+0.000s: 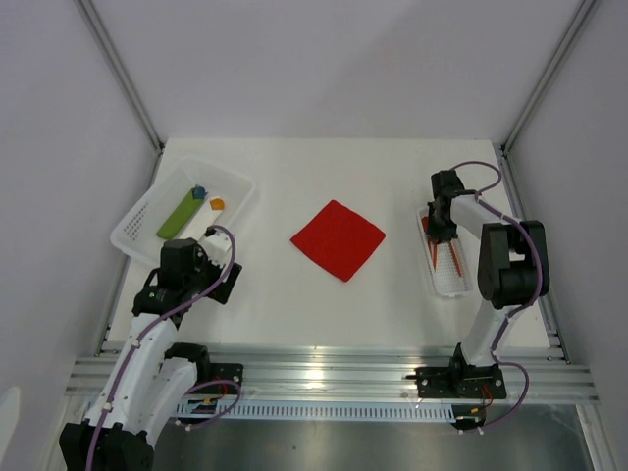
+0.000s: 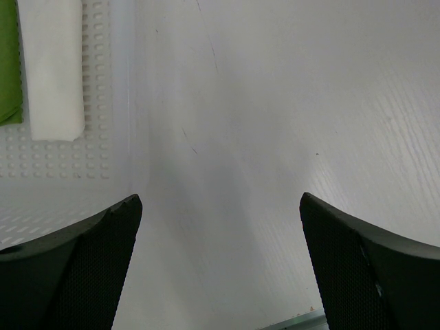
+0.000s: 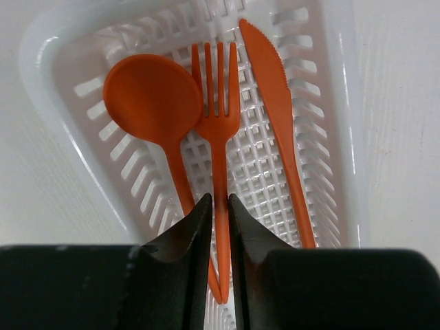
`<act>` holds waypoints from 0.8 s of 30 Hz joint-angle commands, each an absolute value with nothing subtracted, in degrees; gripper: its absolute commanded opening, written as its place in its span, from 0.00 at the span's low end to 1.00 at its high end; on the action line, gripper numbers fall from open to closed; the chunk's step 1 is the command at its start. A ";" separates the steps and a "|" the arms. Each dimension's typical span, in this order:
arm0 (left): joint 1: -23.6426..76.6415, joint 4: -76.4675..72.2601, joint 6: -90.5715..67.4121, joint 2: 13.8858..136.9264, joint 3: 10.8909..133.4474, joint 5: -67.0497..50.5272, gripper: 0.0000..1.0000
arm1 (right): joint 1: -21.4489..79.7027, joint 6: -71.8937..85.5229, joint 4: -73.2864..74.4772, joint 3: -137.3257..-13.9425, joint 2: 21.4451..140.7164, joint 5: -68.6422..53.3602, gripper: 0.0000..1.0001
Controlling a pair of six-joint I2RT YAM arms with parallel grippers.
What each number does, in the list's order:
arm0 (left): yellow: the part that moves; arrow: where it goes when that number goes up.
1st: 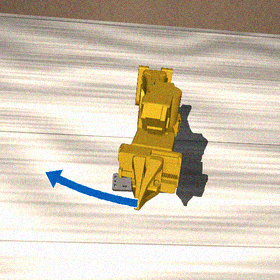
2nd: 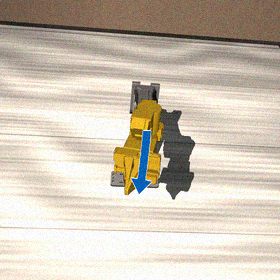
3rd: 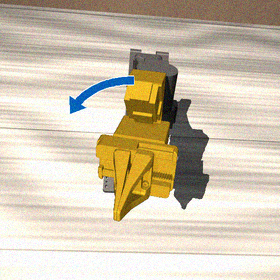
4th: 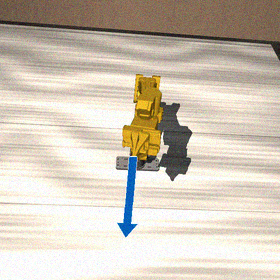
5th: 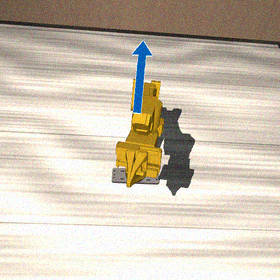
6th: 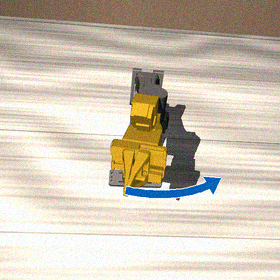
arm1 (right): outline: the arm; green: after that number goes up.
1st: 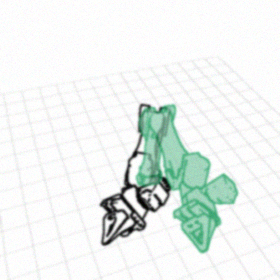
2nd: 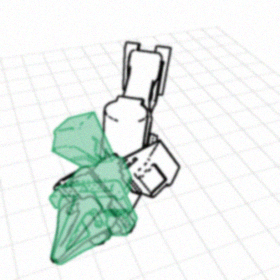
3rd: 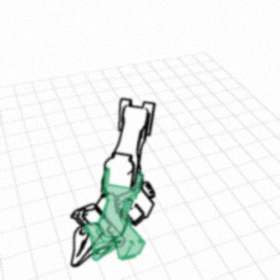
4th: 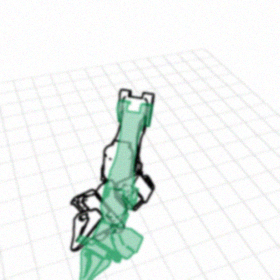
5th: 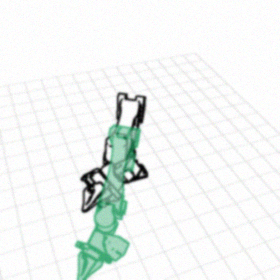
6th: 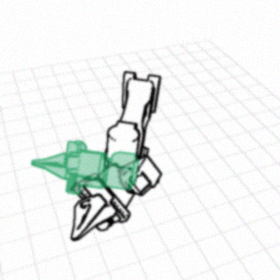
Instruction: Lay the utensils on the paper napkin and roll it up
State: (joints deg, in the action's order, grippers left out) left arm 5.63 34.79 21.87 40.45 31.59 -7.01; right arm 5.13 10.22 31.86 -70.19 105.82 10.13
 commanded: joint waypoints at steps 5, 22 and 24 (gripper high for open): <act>5.62 33.75 20.92 39.99 31.20 -6.15 1.00 | 4.66 9.76 30.24 -69.96 108.63 11.08 0.18; 5.62 33.66 20.92 38.85 31.11 -5.98 0.99 | 7.99 9.06 37.79 -78.30 96.86 21.88 0.00; 5.62 33.66 20.92 38.67 31.11 -5.98 0.99 | 9.48 8.96 38.58 -80.59 95.37 22.93 0.00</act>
